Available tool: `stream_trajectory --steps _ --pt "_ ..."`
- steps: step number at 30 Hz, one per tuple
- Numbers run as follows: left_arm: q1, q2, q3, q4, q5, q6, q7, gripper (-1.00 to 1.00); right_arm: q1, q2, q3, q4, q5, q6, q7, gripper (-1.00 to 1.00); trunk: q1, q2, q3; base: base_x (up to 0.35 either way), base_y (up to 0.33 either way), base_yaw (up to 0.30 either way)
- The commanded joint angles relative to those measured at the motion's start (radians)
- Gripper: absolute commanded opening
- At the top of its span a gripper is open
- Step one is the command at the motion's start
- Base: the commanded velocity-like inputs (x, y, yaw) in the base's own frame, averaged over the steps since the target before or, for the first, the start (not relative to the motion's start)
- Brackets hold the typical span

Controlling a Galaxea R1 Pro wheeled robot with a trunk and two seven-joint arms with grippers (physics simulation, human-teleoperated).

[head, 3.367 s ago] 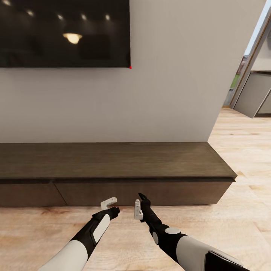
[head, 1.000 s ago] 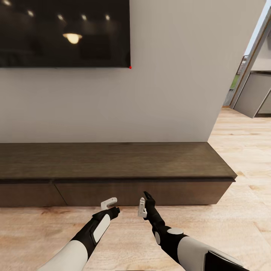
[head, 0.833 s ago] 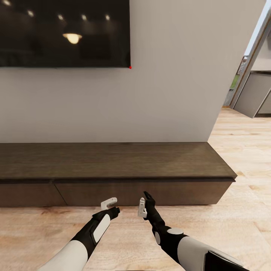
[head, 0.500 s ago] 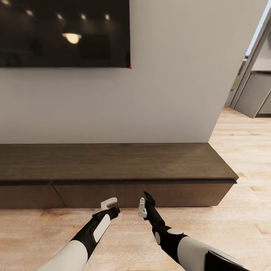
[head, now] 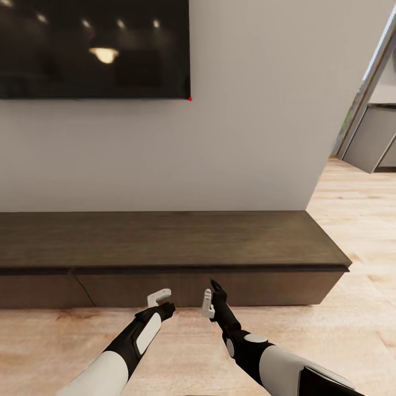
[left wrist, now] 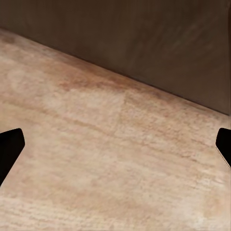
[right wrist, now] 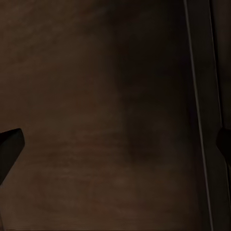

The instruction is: Place each of the two pumpkins and all three candles from the living room inside a cabinet in the living room (use any cabinet), then make sure every cabinet is closed, and position the cauldron so it is next to a table in the living room.

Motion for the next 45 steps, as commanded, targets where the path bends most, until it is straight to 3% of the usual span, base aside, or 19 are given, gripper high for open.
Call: stream_trajectory --steps 1,25,41,42,45 --pt "0.0 0.001 -0.007 -0.002 0.01 0.003 0.009 1.0 0.0 0.001 -0.003 0.002 0.005 -0.004 -0.003 1.0 0.0 0.0 -0.001 0.2 0.0 0.0" --pt "0.0 0.001 -0.007 0.012 0.009 0.004 0.009 1.0 0.0 0.001 -0.003 0.003 0.005 -0.004 -0.002 1.0 0.0 0.0 -0.001 0.111 0.0 0.0" --pt "0.0 0.001 -0.007 0.015 0.009 0.004 0.009 1.0 0.0 0.001 -0.003 0.004 0.004 -0.005 -0.001 1.0 0.0 0.0 -0.001 0.013 0.0 0.0" --pt "0.0 0.001 -0.007 0.015 0.009 0.004 0.009 1.0 0.0 0.001 -0.003 0.004 0.004 -0.005 -0.001 -1.0 0.0 0.0 -0.001 0.0 0.0 0.0" --pt "0.0 0.001 -0.007 0.015 0.01 0.004 0.009 1.0 0.0 0.001 -0.003 0.004 0.004 -0.005 -0.001 -1.0 0.0 0.0 -0.001 0.0 0.0 0.0"
